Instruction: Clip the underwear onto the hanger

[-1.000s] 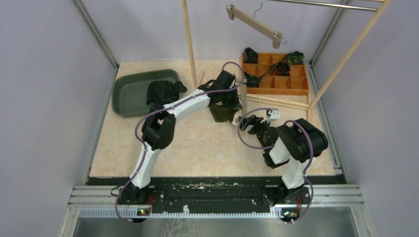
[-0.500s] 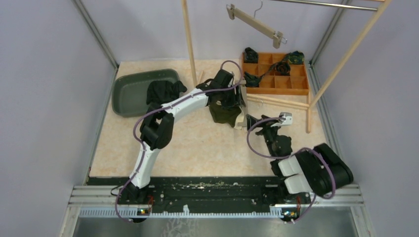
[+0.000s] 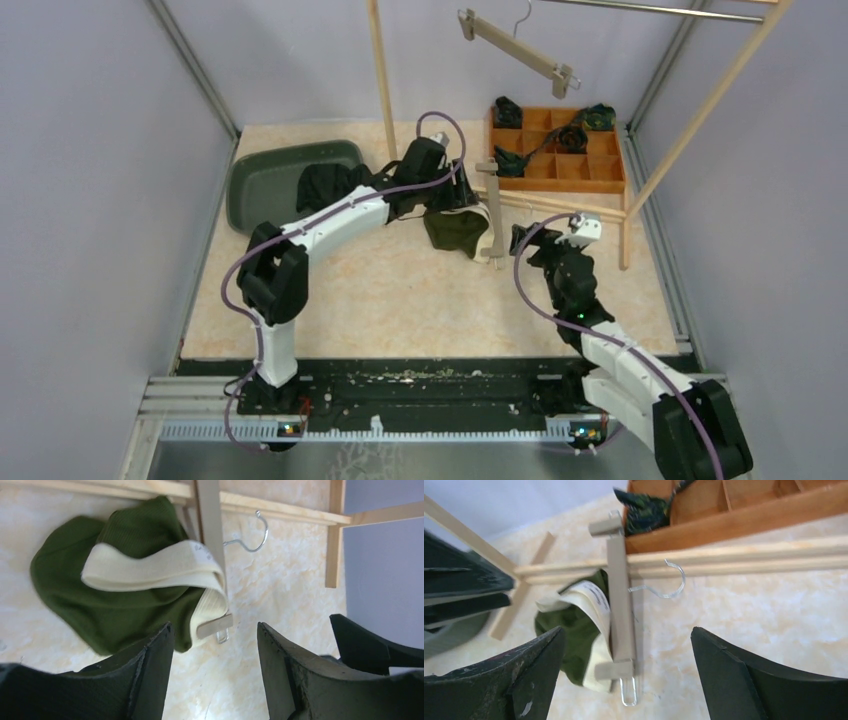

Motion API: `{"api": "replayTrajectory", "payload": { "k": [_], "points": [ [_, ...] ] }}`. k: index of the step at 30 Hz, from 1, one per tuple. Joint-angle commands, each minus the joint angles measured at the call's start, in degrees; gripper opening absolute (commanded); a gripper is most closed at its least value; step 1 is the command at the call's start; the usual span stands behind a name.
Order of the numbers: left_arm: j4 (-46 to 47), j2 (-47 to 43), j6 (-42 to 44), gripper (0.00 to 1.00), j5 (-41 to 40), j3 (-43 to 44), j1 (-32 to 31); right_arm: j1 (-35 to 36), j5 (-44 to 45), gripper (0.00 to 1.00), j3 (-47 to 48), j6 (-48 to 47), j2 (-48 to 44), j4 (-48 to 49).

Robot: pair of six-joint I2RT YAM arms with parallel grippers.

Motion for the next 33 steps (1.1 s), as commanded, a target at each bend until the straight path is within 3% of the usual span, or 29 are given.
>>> {"api": "replayTrajectory", "payload": {
  "k": [1, 8, 14, 25, 33],
  "points": [
    [7.46, -5.15, -0.26, 0.67, -3.43, -8.77, 0.64, -0.71, 0.02, 0.95, 3.5, 0.29, 0.0, -9.54],
    [16.34, -5.49, -3.68, 0.67, -0.72, -19.0, 4.91, -1.07, -3.42, 0.95, 5.65, 1.89, 2.84, -11.15],
    [19.08, -3.23, -6.15, 0.67, 0.82, -19.35, 7.46, -1.23, -4.0, 0.95, 5.68, 1.72, 1.81, -11.29],
    [24.16, 5.36, -12.61, 0.67, 11.96, -15.94, 10.0, -1.46, -4.44, 0.95, 5.7, 1.78, 0.83, -11.39],
    [26.5, 6.63, -15.15, 0.67, 12.35, -16.07, 10.53, -1.82, -4.98, 0.94, 5.34, 1.91, 0.26, -11.43]
  ]
}}
